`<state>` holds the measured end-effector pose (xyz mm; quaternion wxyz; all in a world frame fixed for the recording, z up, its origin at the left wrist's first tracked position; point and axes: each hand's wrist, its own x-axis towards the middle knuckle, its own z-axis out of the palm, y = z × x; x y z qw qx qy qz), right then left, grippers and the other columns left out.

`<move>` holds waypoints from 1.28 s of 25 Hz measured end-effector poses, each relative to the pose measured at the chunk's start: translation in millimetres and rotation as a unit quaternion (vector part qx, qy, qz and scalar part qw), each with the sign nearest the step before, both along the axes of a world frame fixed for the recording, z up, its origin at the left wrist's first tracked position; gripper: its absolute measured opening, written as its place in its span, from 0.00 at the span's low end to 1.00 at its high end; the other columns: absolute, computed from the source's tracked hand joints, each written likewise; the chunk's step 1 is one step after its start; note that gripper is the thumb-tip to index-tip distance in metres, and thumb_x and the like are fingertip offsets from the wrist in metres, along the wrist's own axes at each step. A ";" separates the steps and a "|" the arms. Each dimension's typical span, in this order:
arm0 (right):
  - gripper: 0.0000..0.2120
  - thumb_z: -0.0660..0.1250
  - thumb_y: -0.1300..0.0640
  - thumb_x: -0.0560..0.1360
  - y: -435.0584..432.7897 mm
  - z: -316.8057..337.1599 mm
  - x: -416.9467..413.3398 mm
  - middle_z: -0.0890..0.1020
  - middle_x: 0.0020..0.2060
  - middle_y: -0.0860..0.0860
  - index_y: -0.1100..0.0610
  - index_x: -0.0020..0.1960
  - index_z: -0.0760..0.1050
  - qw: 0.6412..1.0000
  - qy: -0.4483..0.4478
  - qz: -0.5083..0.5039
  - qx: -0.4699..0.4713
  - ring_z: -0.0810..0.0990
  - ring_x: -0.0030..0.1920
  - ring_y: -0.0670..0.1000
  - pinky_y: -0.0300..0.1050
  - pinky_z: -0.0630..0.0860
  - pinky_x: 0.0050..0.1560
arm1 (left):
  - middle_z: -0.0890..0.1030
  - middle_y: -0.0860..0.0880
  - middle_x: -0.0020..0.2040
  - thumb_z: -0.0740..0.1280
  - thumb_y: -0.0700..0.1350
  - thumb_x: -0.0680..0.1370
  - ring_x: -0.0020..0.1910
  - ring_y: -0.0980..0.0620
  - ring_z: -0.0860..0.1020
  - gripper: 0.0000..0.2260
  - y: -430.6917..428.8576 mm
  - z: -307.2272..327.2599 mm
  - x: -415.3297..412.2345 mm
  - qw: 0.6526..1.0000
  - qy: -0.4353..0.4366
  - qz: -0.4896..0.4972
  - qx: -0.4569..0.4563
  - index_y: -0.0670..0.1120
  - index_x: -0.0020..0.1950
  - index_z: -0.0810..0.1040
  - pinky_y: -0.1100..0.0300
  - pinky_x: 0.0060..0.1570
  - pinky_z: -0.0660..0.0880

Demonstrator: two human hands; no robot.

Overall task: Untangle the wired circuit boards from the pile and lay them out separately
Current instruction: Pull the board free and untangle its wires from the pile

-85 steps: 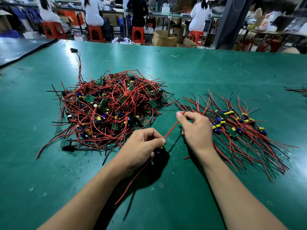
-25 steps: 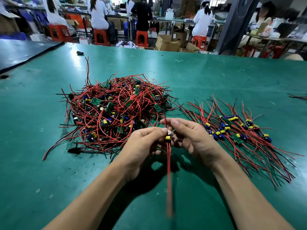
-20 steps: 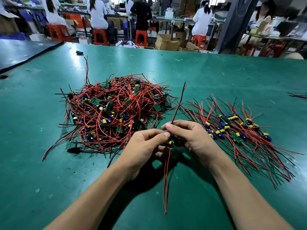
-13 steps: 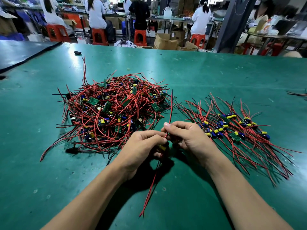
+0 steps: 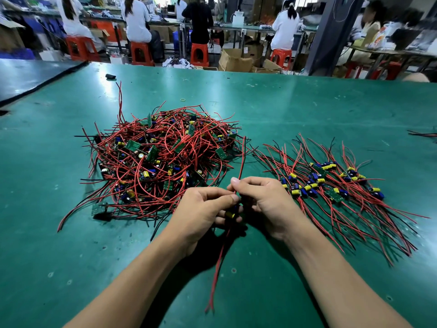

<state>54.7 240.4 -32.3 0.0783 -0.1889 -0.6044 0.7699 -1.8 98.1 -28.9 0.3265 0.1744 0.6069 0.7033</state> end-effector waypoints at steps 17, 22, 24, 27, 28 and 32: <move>0.14 0.69 0.57 0.77 28.6 10.4 -8.9 0.70 0.26 0.49 0.63 0.36 0.81 0.950 0.067 -0.171 -0.253 0.62 0.21 0.43 0.34 0.61 0.20 | 0.84 0.41 0.36 0.71 0.36 0.75 0.30 0.52 0.78 0.05 -0.3 1.2 1.2 0.999 0.024 -0.029 -0.032 0.40 0.40 0.85 0.67 0.28 0.72; 0.11 0.70 0.58 0.76 38.0 9.5 -6.4 0.68 0.26 0.48 0.62 0.37 0.78 0.941 0.090 -0.188 -0.267 0.61 0.19 0.42 0.33 0.59 0.19 | 0.84 0.40 0.36 0.71 0.36 0.75 0.29 0.52 0.77 0.05 -1.3 2.4 2.3 0.998 0.030 -0.034 -0.042 0.40 0.40 0.84 0.67 0.28 0.71; 0.11 0.71 0.58 0.72 38.2 8.4 -6.4 0.68 0.26 0.48 0.62 0.34 0.78 0.936 0.093 -0.179 -0.288 0.60 0.18 0.42 0.33 0.58 0.18 | 0.83 0.40 0.35 0.71 0.35 0.75 0.28 0.53 0.76 0.05 -1.5 2.8 2.6 0.998 0.028 -0.035 -0.041 0.39 0.39 0.84 0.67 0.27 0.72; 0.10 0.72 0.55 0.69 34.7 6.4 -6.7 0.67 0.28 0.48 0.62 0.35 0.79 0.939 0.094 -0.157 -0.292 0.61 0.19 0.42 0.33 0.59 0.19 | 0.83 0.41 0.34 0.70 0.34 0.75 0.28 0.53 0.77 0.04 -3.3 1.9 2.1 0.998 0.029 -0.022 -0.045 0.38 0.41 0.83 0.66 0.27 0.73; 0.12 0.73 0.52 0.69 33.4 5.2 -6.3 0.68 0.28 0.48 0.61 0.39 0.80 0.950 0.088 -0.155 -0.255 0.61 0.21 0.42 0.33 0.60 0.19 | 0.83 0.42 0.34 0.70 0.34 0.75 0.27 0.52 0.78 0.04 -3.5 1.4 2.0 0.999 0.023 -0.014 -0.041 0.37 0.41 0.83 0.66 0.26 0.73; 0.25 0.76 0.42 0.67 17.1 -2.8 -2.2 0.72 0.31 0.49 0.64 0.48 0.82 0.996 0.033 -0.080 -0.014 0.65 0.24 0.44 0.36 0.63 0.23 | 0.82 0.41 0.34 0.68 0.34 0.77 0.27 0.49 0.80 0.05 -1.4 -0.9 1.4 1.000 -0.002 0.016 -0.019 0.35 0.43 0.81 0.61 0.26 0.77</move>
